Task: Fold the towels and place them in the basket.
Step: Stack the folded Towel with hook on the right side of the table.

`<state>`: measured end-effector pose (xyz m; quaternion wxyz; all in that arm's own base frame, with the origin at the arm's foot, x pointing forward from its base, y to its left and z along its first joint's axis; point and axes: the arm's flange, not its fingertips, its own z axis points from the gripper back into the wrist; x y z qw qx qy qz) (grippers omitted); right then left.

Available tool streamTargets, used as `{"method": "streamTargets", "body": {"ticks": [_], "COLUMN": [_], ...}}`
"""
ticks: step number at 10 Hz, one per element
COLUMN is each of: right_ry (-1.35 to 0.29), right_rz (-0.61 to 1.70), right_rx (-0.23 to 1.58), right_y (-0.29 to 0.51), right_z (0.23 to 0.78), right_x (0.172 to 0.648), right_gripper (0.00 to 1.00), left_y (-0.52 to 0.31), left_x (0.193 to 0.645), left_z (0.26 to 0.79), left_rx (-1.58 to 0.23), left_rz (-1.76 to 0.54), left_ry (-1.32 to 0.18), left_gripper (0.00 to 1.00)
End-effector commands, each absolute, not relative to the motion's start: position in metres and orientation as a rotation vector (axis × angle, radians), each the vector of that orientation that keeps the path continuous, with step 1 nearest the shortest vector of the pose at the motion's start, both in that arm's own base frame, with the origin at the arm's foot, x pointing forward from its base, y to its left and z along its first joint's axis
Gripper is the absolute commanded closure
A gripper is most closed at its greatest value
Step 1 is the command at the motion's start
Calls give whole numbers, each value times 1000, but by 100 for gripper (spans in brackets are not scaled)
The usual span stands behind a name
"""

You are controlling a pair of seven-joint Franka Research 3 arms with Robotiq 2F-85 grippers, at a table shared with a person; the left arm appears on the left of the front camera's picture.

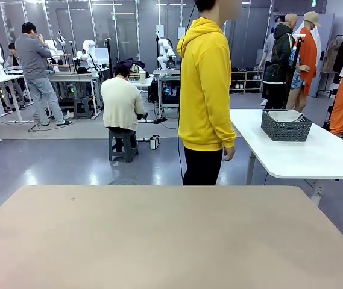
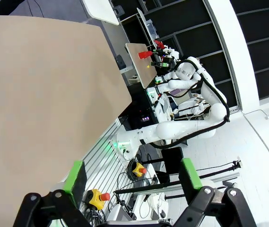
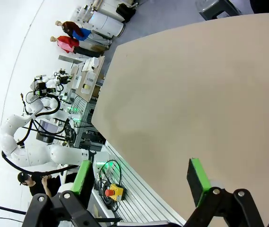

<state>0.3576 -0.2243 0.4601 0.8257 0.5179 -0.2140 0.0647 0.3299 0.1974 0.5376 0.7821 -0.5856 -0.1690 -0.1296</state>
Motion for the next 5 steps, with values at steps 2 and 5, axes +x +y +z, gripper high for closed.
{"method": "streamTargets", "body": {"ticks": [2,5], "right_ry": [-458,-458], "right_rz": [140,140], "right_rx": [1097,1097], "right_y": [-224,-224], "right_z": [460,460], "right_x": [359,359], "right_gripper": [0,0], "left_y": [198,198], "left_x": [331,331], "left_z": [539,539], "left_rx": [-1265,-1265], "left_rz": [-283,-283], "left_ry": [-368,-368], "left_gripper": [0,0]}}
